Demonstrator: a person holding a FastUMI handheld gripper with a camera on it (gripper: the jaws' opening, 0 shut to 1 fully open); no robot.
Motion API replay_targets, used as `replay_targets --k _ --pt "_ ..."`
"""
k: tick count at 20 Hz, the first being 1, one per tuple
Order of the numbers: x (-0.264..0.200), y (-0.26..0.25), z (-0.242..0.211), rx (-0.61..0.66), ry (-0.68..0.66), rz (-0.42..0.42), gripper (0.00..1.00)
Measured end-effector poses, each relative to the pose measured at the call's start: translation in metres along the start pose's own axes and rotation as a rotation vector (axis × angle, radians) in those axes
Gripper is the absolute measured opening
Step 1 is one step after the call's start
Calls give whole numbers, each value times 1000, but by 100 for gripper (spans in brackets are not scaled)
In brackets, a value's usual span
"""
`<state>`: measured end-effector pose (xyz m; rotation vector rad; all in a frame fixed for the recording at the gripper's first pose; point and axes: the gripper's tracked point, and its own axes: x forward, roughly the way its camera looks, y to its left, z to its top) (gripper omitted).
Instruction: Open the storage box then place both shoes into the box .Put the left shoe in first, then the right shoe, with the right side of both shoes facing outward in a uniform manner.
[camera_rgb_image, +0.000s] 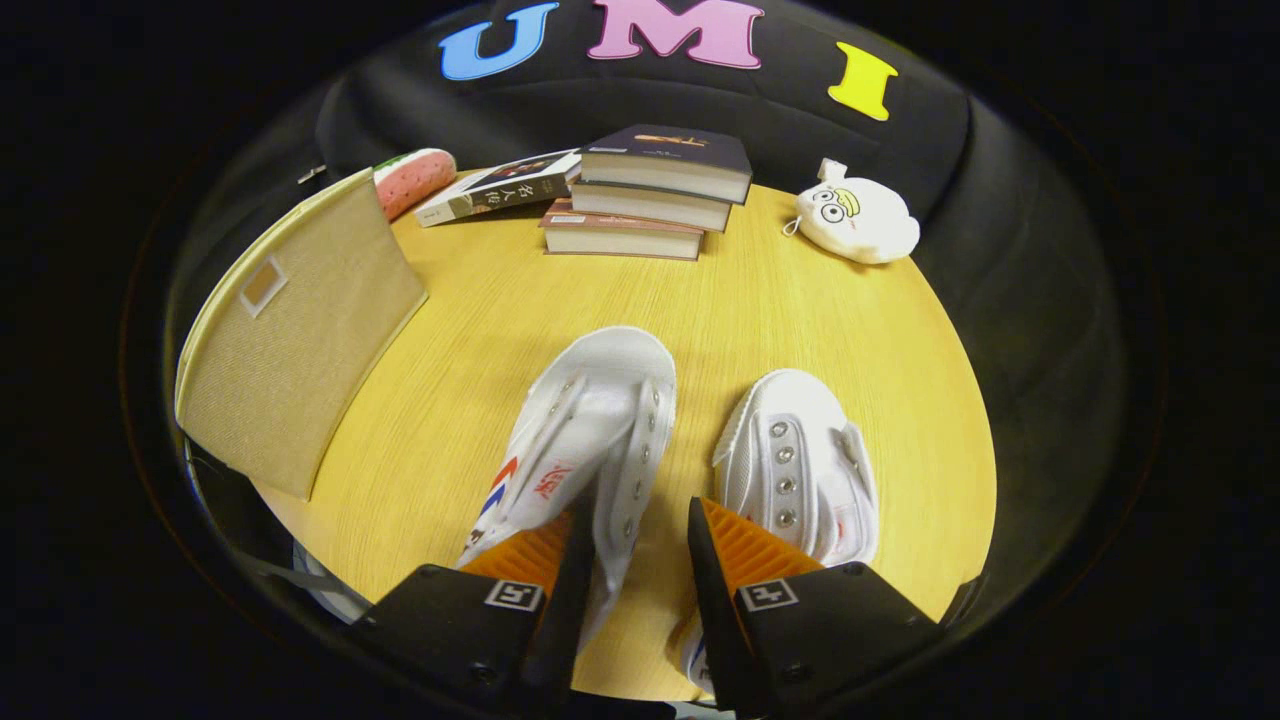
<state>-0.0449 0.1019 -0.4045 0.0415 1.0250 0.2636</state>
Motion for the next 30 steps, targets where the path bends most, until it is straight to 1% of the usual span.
replay_targets --k 2,4,5,6,7,8,9,11,13,15,19,22,26,30 --pt "4 8 5 52 -8 21 45" --pt "11 10 10 81 -26 22 34" --pt "11 9 10 105 -22 20 32" --pt "13 8 11 130 -18 15 23" --pt "14 4 10 167 -6 10 20" --pt "12 5 12 211 1 17 10" --pt "12 5 12 250 8 29 8" --pt "3 4 13 307 18 22 8" --pt "-9 7 18 331 7 15 8" --pt "-25 16 29 346 -17 45 8" --pt "-64 30 68 371 -94 97 6" --pt "-97 44 104 427 -132 130 6" --pt "-142 87 155 501 -140 183 6" --pt "-166 160 195 606 -57 273 6"
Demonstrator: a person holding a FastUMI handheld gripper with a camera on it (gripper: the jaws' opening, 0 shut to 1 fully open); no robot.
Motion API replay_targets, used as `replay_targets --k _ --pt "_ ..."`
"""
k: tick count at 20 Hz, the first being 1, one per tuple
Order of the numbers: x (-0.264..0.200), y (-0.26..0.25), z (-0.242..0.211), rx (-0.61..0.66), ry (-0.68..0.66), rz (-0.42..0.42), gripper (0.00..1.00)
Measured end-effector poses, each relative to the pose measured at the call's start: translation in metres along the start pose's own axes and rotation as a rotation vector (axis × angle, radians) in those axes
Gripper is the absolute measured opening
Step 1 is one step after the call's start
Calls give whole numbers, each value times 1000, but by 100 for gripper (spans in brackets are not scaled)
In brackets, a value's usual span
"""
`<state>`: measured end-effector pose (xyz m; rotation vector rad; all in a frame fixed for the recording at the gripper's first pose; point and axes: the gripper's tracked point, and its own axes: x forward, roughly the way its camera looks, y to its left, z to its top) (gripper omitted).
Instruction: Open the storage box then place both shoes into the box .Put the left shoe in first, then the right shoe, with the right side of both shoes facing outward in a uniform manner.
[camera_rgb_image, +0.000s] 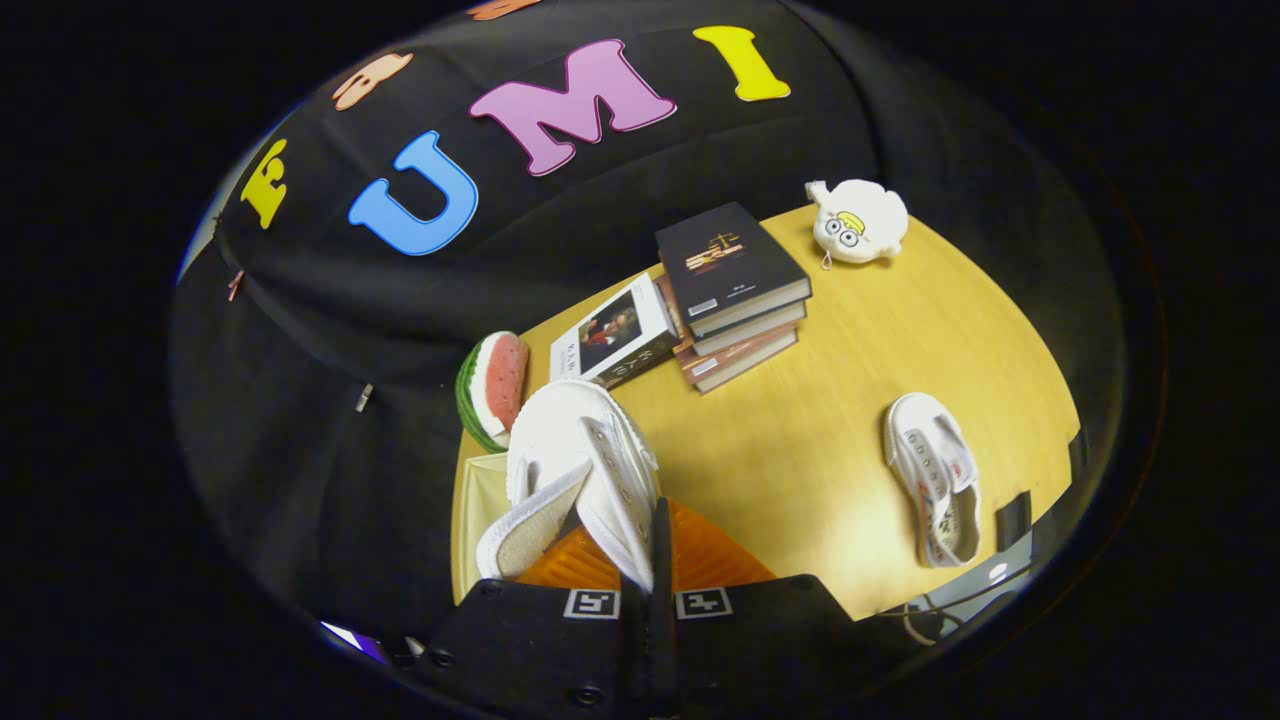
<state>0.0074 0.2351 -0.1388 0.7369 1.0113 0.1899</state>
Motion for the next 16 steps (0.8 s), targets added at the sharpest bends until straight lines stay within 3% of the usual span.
replay_targets --k 3,7,12,16 --pt "17 50 -17 0 47 -1 6" --pt "54 84 -70 21 180 -72 6" --pt "109 91 -109 103 248 -154 6" --pt "139 92 -117 72 231 -207 6"
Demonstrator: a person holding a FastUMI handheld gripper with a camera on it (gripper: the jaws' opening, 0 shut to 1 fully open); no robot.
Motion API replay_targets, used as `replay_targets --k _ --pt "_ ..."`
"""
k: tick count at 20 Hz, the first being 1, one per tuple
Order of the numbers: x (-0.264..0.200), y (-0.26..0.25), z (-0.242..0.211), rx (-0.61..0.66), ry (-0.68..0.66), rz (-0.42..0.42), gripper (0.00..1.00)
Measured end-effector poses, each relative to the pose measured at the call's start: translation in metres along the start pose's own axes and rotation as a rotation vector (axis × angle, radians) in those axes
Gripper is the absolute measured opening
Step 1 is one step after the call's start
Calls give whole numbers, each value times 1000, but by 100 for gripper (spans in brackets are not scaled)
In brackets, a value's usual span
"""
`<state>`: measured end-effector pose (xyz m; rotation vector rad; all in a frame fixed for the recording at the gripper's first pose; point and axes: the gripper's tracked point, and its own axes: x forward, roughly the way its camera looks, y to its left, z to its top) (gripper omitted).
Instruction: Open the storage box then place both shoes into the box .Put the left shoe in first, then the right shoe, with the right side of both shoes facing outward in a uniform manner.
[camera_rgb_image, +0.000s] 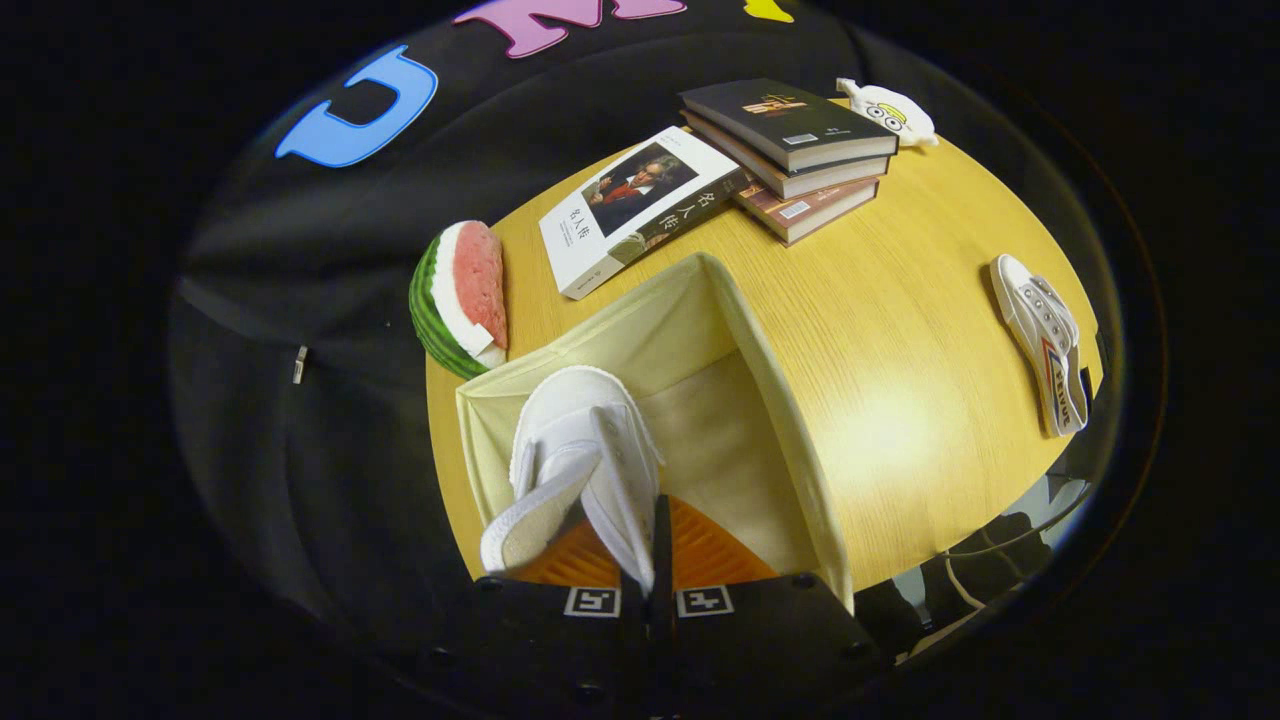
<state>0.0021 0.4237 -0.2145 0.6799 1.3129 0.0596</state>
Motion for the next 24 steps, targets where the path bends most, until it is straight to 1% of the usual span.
replay_targets --k 2,3,4,5,7,8,11,12,14,15,19,22,24 --pt "8 4 -2 17 -26 -8 6" --pt "11 13 -5 7 -27 23 6" --pt "13 29 -9 -17 -11 82 9" --pt "14 38 -20 -31 17 134 32" --pt "8 43 -21 -46 31 196 78" --pt "0 41 -19 -52 32 206 100" --pt "-30 41 -4 -46 35 286 99" --pt "-45 41 4 -45 22 326 99" --pt "-81 37 26 -53 -40 407 99" --pt "-100 27 35 -76 -76 429 99" --pt "-160 -36 76 -219 -254 448 99" --pt "-189 -93 96 -235 -340 441 99" --pt "-206 -138 111 -260 -400 395 99"
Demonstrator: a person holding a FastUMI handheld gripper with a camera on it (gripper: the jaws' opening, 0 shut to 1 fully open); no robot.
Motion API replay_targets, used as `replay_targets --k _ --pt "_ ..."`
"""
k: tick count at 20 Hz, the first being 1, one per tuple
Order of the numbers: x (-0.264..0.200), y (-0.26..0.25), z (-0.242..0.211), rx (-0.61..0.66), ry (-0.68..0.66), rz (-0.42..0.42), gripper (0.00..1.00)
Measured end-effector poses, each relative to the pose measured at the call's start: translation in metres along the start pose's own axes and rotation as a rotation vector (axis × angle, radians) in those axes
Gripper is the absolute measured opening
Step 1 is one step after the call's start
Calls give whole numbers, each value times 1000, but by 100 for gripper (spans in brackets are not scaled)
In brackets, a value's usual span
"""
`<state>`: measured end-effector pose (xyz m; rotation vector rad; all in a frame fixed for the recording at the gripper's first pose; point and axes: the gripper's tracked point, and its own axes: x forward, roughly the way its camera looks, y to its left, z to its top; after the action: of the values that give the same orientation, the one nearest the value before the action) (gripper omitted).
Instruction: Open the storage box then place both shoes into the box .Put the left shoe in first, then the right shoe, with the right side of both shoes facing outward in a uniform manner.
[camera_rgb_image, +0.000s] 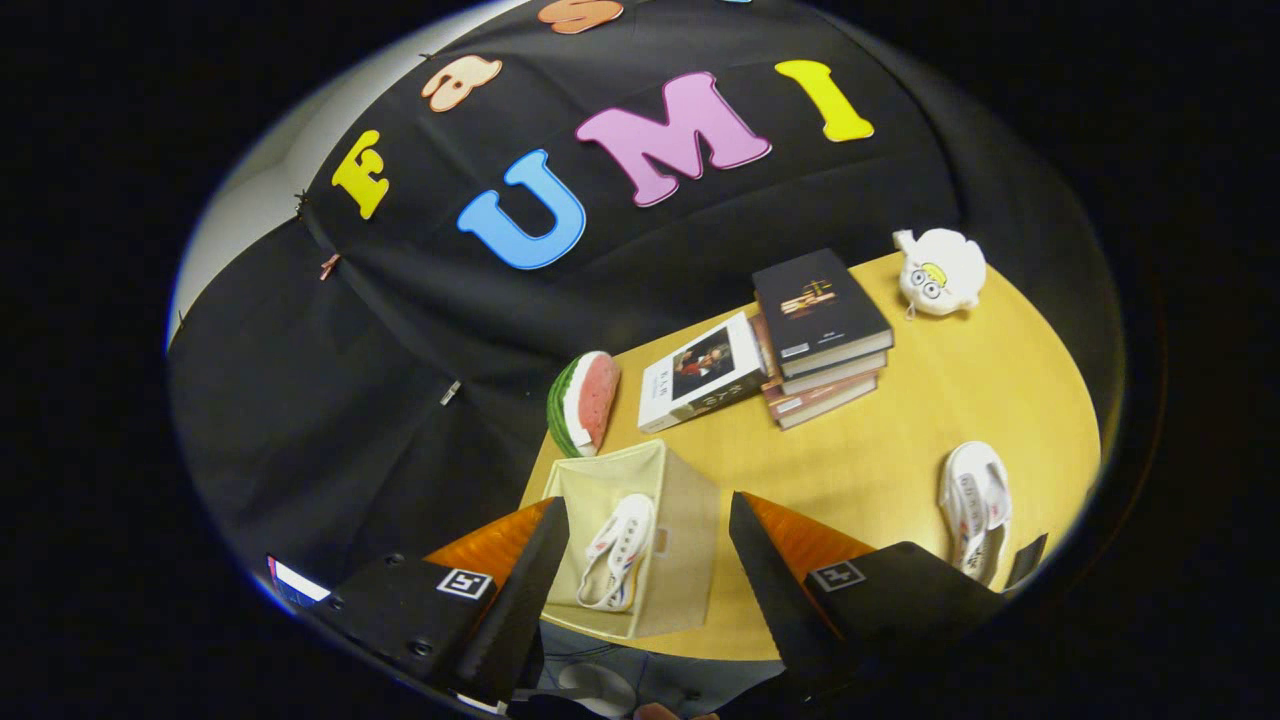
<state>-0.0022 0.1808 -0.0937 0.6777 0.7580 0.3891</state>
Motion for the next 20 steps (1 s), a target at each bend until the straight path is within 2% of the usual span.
replay_targets --k 4,9,11,16,19,20 --pt "-47 -104 11 -214 -84 -208 99" --pt "-76 -221 -23 -239 -1 -408 99" --pt "-70 -260 -48 -260 65 -457 99" --pt "-37 -330 -117 -249 247 -492 99" --pt "-6 -362 -130 -249 280 -535 96" --pt "-1 -374 -129 -252 280 -559 92"
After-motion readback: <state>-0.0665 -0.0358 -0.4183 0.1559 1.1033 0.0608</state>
